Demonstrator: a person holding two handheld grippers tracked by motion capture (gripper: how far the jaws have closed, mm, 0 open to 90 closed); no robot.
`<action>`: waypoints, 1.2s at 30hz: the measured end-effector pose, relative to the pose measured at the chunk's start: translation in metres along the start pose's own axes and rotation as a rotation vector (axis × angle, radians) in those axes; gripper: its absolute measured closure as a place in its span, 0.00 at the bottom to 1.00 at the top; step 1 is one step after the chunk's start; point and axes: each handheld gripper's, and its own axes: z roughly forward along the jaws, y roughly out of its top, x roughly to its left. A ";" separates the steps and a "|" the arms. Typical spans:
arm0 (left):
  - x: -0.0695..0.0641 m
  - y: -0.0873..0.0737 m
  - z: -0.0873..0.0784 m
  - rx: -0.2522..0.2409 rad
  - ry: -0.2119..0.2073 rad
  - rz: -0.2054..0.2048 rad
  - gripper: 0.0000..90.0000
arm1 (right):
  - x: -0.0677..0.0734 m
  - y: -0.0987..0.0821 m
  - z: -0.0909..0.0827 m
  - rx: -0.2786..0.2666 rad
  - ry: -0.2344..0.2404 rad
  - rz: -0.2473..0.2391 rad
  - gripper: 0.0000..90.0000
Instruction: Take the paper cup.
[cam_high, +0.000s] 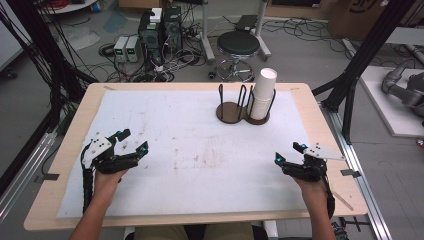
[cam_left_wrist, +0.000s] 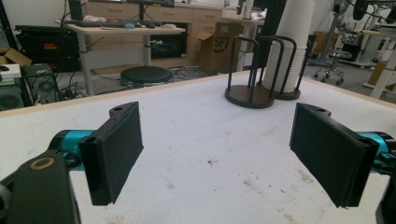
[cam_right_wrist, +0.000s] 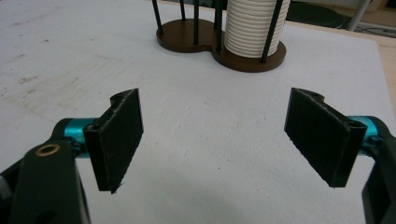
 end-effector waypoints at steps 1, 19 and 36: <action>0.000 0.000 0.000 -0.005 -0.001 -0.011 0.19 | 0.000 0.000 0.001 -0.001 0.001 0.002 0.22; -0.002 0.001 0.006 0.008 -0.019 -0.027 0.18 | -0.006 0.001 0.008 0.029 0.033 0.039 0.22; -0.002 -0.001 0.010 0.020 -0.041 -0.045 0.18 | 0.016 0.033 0.021 -0.017 0.134 -0.043 0.22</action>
